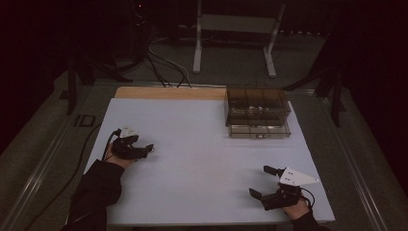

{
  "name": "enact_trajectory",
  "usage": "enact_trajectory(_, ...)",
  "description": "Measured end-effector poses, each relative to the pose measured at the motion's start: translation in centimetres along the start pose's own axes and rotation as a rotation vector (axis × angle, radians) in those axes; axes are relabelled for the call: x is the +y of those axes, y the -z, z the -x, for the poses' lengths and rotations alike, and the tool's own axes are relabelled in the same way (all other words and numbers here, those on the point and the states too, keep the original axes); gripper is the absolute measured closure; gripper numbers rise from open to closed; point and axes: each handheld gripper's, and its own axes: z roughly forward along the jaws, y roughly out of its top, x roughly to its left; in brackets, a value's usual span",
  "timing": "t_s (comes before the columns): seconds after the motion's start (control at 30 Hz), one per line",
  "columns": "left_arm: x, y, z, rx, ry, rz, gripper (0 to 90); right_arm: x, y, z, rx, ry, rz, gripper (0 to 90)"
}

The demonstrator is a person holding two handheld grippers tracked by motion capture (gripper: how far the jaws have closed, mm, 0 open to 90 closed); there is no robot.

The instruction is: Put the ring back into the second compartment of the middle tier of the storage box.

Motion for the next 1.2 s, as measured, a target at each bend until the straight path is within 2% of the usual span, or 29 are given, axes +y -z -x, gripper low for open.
enact_trajectory(0.17, 0.0, -0.1, 0.1, 0.01, -0.005, -0.008, 47.1, 0.0, 0.0, 0.0, -0.003, 0.002, 0.003, 0.0)
enact_trajectory(0.37, -0.1, -0.4, 0.3, 0.006, -0.014, -0.039, 57.4, 0.0, 0.0, 0.0, -0.004, 0.004, 0.003, 0.0)
enact_trajectory(0.7, -0.1, -1.2, 0.4, -0.001, -0.023, -0.079, 63.7, 0.0, 0.0, 0.0, -0.005, 0.004, 0.002, 0.0)
enact_trajectory(0.83, 0.0, -1.6, 0.7, 0.018, -0.035, -0.091, 67.4, 0.0, 0.0, 0.0, -0.005, 0.004, 0.002, 0.0)
enact_trajectory(0.87, 0.0, -1.7, 0.7, 0.027, -0.039, -0.099, 72.8, 0.0, 0.1, 0.0, -0.006, 0.002, 0.002, 0.0)
enact_trajectory(0.9, 0.0, -1.7, 0.7, 0.027, -0.039, -0.099, 73.4, 0.0, 0.1, 0.0, -0.006, 0.001, 0.002, 0.0)
enact_trajectory(1.2, 0.4, -1.9, 0.7, 0.003, -0.023, -0.125, 83.0, 0.0, 0.0, -0.1, -0.008, 0.007, -0.002, 0.0)
